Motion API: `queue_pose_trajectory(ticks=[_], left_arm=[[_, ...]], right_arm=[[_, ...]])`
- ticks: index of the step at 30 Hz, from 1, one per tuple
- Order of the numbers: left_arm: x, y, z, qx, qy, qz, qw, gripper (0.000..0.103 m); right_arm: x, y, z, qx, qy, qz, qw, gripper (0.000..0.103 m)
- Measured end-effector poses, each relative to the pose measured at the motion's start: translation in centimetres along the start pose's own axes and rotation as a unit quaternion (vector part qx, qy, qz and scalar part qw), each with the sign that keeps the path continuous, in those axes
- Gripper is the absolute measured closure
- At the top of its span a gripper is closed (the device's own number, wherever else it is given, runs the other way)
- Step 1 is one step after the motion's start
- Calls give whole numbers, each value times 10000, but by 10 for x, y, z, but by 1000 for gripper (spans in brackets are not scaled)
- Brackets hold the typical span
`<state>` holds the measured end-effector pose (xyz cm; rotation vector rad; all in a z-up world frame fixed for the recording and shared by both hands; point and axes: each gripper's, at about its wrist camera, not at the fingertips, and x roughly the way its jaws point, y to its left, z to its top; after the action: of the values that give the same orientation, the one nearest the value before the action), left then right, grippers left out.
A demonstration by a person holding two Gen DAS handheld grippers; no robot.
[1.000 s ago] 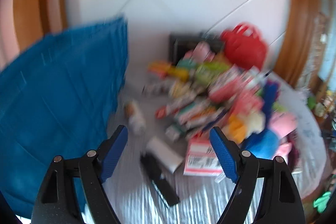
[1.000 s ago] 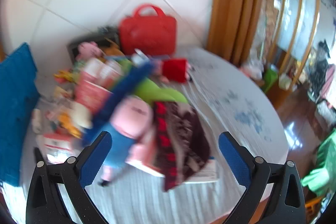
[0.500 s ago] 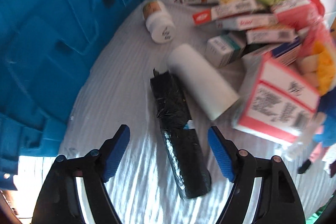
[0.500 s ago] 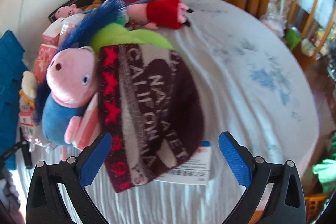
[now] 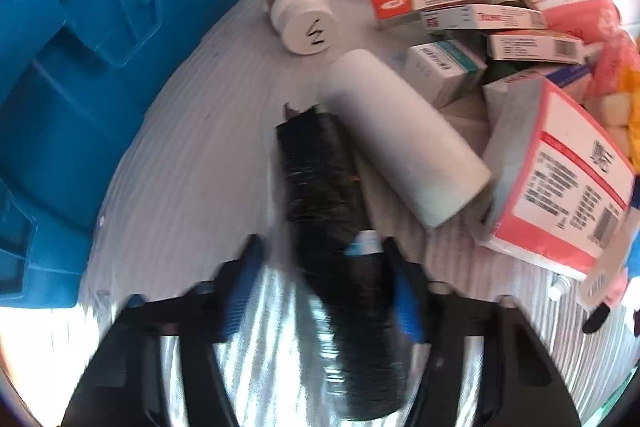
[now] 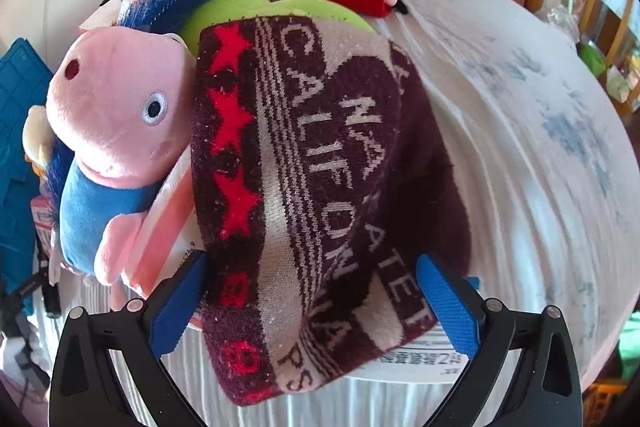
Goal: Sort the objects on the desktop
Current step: 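Grasp a second black roll with left tool while right grasps maroon knit hat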
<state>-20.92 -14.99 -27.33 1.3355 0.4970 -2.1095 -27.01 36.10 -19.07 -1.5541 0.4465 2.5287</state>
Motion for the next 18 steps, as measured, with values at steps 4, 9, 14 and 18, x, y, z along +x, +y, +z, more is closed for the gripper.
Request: queue_pose_trajectory(ticks=[4, 9, 14, 18], left_arm=[[-4, -3, -3, 69, 53, 1, 10000, 67], [-23, -4, -12, 141, -41, -29, 9999, 67], [-62, -12, -13, 248, -481, -5, 9985, 67], [-100, -18, -9, 339, -945, -16, 9949, 67]], right_arm=[[-4, -1, -3, 130, -16, 526, 9985, 61], [-17, 4, -10, -63, -95, 145, 9998, 84], [-52, 4, -12, -138, -547, -15, 9984, 85], [-88, 6, -6, -289, -1058, -171, 9938, 85]])
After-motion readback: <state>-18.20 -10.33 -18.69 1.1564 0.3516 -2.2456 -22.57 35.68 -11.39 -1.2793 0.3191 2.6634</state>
